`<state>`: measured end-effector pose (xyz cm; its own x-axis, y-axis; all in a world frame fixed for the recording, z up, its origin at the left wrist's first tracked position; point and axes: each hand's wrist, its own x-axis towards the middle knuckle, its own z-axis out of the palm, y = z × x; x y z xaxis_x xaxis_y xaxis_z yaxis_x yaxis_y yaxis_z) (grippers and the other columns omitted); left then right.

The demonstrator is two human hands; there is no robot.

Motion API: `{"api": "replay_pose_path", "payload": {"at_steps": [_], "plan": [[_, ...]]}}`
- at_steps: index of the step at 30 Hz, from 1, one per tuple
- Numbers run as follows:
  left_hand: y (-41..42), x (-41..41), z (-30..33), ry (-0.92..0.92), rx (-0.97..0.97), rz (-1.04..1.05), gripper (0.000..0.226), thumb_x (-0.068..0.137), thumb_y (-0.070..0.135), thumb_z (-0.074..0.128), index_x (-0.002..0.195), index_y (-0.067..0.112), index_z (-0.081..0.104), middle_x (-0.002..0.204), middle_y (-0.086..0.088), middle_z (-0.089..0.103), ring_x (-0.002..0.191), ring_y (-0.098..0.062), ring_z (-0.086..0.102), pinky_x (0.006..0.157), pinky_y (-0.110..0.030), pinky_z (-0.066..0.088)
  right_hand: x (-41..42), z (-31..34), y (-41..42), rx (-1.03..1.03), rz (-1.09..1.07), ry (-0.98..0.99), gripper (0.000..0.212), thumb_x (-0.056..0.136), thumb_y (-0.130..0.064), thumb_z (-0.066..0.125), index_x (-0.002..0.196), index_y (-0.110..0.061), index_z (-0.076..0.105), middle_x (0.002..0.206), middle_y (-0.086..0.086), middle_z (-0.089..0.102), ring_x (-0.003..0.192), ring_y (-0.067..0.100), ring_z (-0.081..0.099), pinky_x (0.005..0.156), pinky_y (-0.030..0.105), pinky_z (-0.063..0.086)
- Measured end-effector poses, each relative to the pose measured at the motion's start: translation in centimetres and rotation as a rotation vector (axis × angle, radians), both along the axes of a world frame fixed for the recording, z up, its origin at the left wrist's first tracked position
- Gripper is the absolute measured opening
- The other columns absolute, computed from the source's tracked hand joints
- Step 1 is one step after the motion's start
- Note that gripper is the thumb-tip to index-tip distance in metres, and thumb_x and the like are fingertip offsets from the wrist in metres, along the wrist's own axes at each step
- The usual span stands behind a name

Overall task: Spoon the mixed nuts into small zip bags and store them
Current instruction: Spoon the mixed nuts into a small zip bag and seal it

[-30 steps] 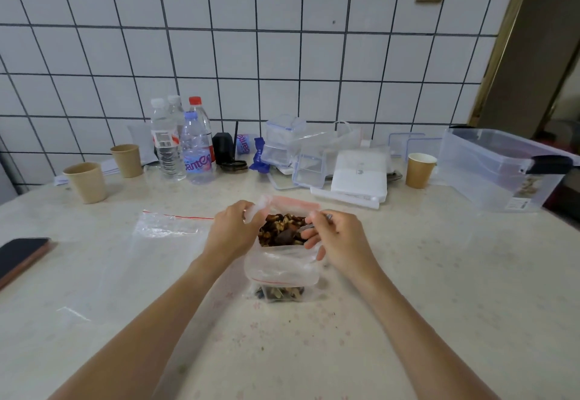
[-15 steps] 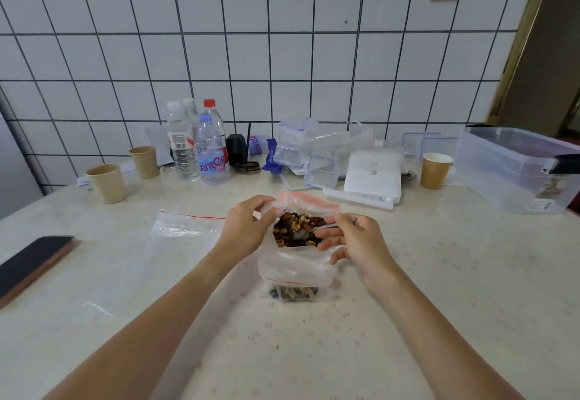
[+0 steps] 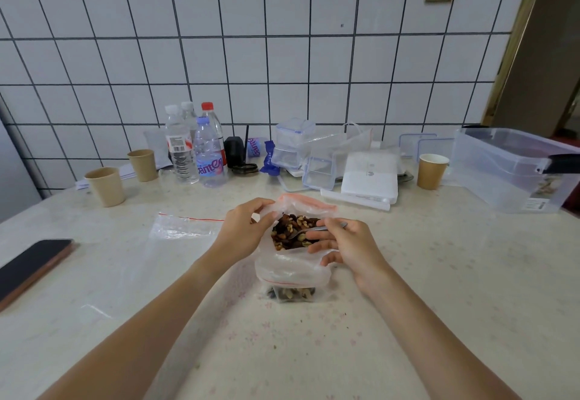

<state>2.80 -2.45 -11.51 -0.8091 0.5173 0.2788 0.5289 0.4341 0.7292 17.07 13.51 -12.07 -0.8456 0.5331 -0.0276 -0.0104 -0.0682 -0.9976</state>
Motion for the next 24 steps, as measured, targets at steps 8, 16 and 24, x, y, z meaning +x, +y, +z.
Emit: {"api": "replay_pose_path", "payload": {"at_steps": [8,16,24], "plan": [[-0.4,-0.3,0.1,0.024,-0.077,0.052,0.043,0.103,0.042,0.058,0.141,0.021,0.059,0.133,0.000,0.064,0.108,-0.021,0.064,0.090,-0.042,0.058,0.1,0.3,0.5,-0.084,-0.047,0.016,0.028,0.110,-0.020,0.047,0.109,-0.001,0.067,0.090,0.016,0.080,0.070,0.028,0.075,0.045,0.031,0.053],[-2.7,-0.2,-0.7,0.168,-0.272,0.227,0.054,0.096,0.062,0.057,0.136,0.026,0.056,0.131,0.003,0.058,0.096,-0.013,0.066,0.087,-0.036,0.055,0.4,1.2,1.5,-0.124,-0.095,0.065,0.035,0.109,-0.021,0.043,0.099,0.000,0.069,0.087,0.020,0.078,0.062,0.027,0.072,0.041,0.028,0.047],[-4.1,3.3,-0.7,0.010,-0.215,0.095,0.042,0.095,0.065,0.055,0.080,0.027,0.067,0.068,0.008,0.070,0.070,-0.009,0.068,0.070,-0.031,0.055,1.5,2.3,2.8,-0.016,-0.032,0.071,0.039,0.108,-0.026,0.043,0.088,-0.001,0.064,0.069,0.020,0.072,0.048,0.026,0.065,0.035,0.026,0.038]]}}
